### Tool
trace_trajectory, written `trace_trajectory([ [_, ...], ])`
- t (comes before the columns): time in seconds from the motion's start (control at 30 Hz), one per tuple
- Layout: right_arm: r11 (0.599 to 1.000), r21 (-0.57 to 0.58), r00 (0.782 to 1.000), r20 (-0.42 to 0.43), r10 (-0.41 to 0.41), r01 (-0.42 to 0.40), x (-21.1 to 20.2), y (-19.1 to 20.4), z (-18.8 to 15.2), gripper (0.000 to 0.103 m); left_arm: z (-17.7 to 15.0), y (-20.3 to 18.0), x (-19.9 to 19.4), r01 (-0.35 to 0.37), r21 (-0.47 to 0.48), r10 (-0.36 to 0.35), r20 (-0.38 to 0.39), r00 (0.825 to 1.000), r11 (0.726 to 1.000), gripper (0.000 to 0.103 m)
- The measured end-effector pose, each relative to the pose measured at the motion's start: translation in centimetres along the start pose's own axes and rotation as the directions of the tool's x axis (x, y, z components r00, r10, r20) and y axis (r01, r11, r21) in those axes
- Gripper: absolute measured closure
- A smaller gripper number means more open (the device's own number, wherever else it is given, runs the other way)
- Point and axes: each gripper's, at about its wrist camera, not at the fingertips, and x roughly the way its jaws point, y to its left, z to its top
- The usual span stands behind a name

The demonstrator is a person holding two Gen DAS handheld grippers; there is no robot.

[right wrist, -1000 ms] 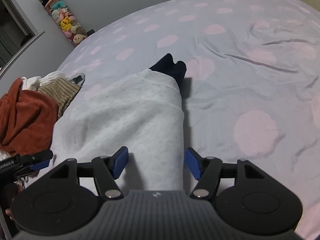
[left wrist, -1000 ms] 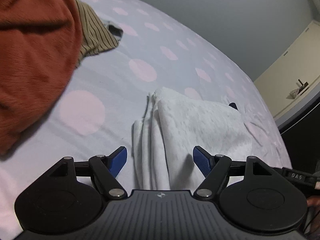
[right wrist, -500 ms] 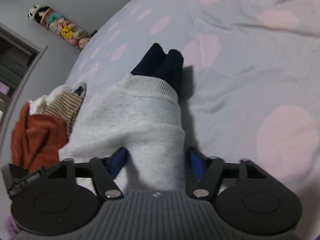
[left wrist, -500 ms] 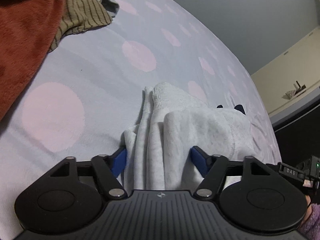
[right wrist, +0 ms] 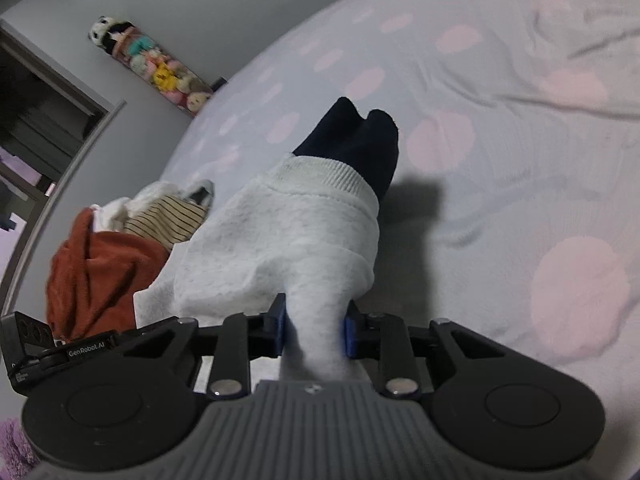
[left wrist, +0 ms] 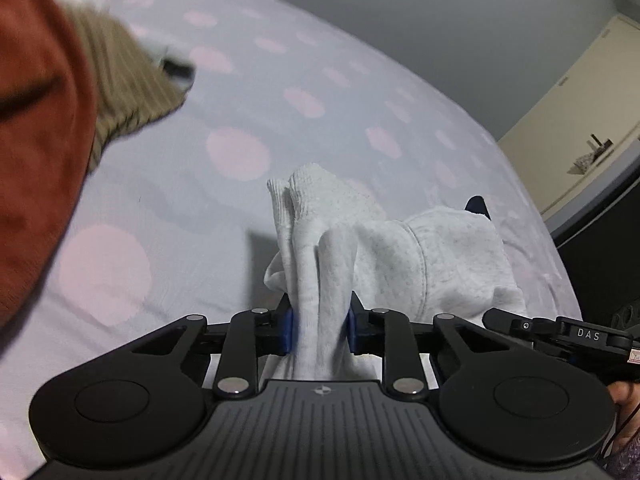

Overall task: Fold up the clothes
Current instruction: 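Lift the bundle with both grippers and carry it toward the beige mat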

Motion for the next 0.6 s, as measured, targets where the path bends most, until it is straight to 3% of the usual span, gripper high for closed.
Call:
trace_trajectory([
  [0.17, 0.998, -0.049, 0.994, 0.103, 0.038, -0.033, -5.3, 1.1, 0.2, 0.075, 0.7, -4.8, -2.9, 0.028, 0.104, -0.032, 0.042, 0.999, 0.994, 0.083],
  [0.33, 0.994, -0.112, 0.974, 0.226, 0.032, -0.007, -12.8, 1.1, 0.8, 0.075, 1.2, -11.7, -4.3, 0.089, 0.223, -0.103, 0.052, 0.993, 0.971, 0.084],
  [0.47, 0.989, -0.14, 0.943, 0.334, -0.002, 0.052, -19.9, -0.1, 1.3, 0.075, 1.2, -18.4, -4.8, 0.168, 0.319, -0.189, 0.037, 0.981, 0.933, 0.084],
  [0.6, 0.975, -0.155, 0.9, 0.429, -0.08, 0.161, -28.3, -2.3, 1.4, 0.075, 0.4, -26.5, -3.6, 0.269, 0.407, -0.282, -0.029, 0.959, 0.873, 0.084],
])
